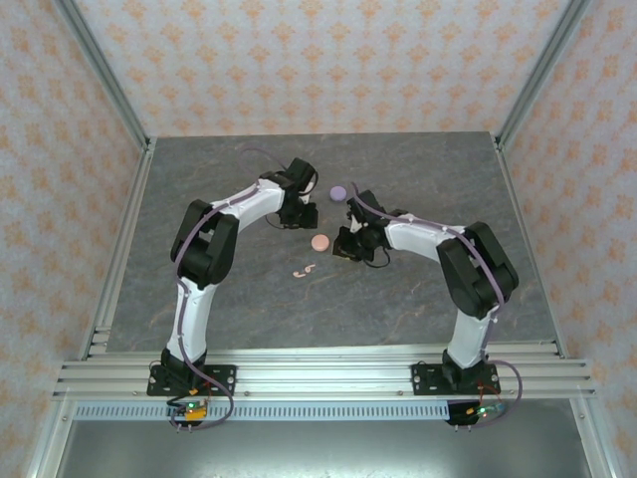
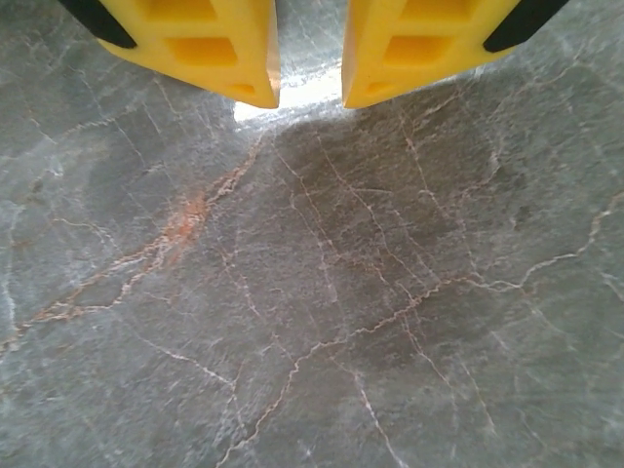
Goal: Insert the wireless bluetooth earbuds into the charging case
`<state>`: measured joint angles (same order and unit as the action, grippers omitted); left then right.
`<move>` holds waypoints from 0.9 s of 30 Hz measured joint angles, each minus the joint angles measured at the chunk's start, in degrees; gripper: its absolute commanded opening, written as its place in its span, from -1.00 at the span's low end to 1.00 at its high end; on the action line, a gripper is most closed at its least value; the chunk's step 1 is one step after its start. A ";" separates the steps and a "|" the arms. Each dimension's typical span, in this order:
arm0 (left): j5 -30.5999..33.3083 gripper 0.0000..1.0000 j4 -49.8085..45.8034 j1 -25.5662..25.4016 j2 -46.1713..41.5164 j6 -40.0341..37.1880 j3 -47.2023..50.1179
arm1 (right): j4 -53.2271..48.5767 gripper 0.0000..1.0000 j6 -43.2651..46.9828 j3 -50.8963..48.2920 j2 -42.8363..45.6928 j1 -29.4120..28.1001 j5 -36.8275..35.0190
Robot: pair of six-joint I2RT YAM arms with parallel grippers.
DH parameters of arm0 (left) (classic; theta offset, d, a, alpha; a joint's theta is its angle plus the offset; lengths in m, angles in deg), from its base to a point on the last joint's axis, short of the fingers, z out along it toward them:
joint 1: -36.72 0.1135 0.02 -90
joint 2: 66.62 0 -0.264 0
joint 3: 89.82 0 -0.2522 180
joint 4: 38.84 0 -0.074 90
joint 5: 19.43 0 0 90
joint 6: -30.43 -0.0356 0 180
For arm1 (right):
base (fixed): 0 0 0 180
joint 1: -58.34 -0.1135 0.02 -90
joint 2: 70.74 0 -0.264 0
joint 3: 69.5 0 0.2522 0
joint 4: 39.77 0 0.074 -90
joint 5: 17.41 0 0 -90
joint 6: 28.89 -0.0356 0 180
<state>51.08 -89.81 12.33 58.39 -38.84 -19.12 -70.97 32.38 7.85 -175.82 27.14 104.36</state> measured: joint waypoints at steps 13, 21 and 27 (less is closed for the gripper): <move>-1.20 -0.58 4.76 0.07 -0.74 0.44 3.98 | 1.88 -0.76 -1.55 5.14 -6.19 0.00 1.64; -1.99 -0.59 8.50 -0.02 -3.65 0.44 9.16 | 0.07 -0.76 -1.49 8.52 -8.35 0.00 -0.81; -2.19 -0.58 7.98 -0.63 -6.19 0.46 12.55 | -2.34 -0.76 -1.03 10.73 -8.90 0.00 -2.49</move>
<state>48.90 -81.84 11.70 52.21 -38.38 -6.58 -73.30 31.35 18.58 -184.71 27.14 101.87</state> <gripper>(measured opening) 0.207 0.119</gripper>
